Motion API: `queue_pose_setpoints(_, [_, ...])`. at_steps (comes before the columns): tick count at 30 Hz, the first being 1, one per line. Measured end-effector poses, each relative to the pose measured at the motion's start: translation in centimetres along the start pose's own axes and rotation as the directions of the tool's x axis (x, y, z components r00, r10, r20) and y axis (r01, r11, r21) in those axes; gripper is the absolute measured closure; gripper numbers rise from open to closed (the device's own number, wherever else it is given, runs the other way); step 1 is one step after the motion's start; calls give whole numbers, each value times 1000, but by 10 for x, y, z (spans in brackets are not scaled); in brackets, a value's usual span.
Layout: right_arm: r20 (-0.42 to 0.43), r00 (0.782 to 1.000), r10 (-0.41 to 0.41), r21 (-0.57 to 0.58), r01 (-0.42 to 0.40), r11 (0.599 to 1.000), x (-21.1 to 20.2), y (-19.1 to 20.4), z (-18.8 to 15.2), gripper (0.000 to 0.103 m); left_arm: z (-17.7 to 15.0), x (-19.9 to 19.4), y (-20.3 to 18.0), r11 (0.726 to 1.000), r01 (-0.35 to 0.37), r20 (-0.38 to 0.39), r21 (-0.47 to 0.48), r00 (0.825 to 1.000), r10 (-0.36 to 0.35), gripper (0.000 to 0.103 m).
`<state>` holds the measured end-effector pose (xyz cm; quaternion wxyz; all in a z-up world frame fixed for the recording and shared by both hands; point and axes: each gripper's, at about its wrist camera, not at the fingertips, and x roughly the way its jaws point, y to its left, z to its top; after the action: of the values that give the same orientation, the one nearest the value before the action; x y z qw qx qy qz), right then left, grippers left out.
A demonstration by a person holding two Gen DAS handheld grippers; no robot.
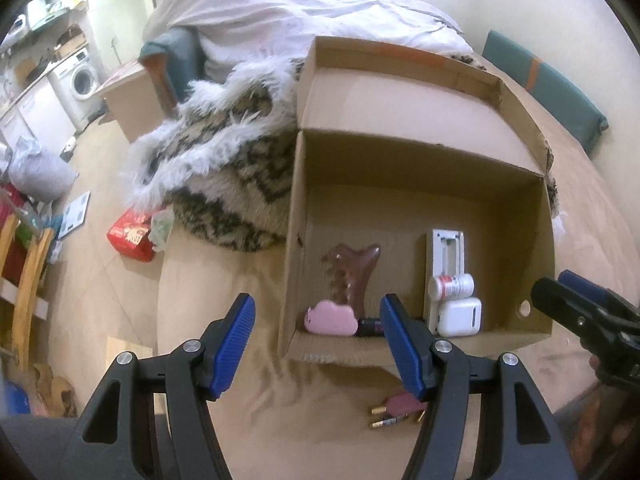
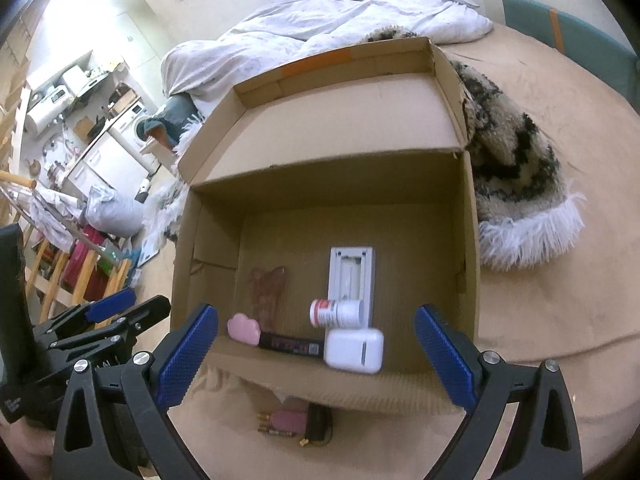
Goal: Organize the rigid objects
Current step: 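Move both tools back toward the remaining pile beside the box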
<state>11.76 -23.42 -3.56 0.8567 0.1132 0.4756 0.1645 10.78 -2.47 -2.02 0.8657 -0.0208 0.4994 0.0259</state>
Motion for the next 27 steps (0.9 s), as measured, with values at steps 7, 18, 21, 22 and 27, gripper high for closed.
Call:
queue_pose_setpoints(7, [-16,1000,1,2,-1,1000,-7,1,-16,0,-20,-2,11,999,2,-24,-51,1000,-3,41])
queue_pose_setpoints(18, [-92,996,-23,-2,23,1000,1,-6,-39,0,-44,15,20,997,-19,-75,-77,997,13,41])
queue_pose_setpoints(21, [-120,993,-19,22,22,1000,5,-16,-42,0,-46,19,25,995,-27,-86,-97,996,19,41])
queue_pose_setpoints(22, [-133,991,-10,41,15,999,7,-20,-43,0,-47,21,27,994,-29,-91,-106,996,19,41])
queue_pose_setpoints(27, [-225,974,25,139,7,990,26,-36,-51,0,-47,28,34,987,-18,-122,-161,993,-2,41])
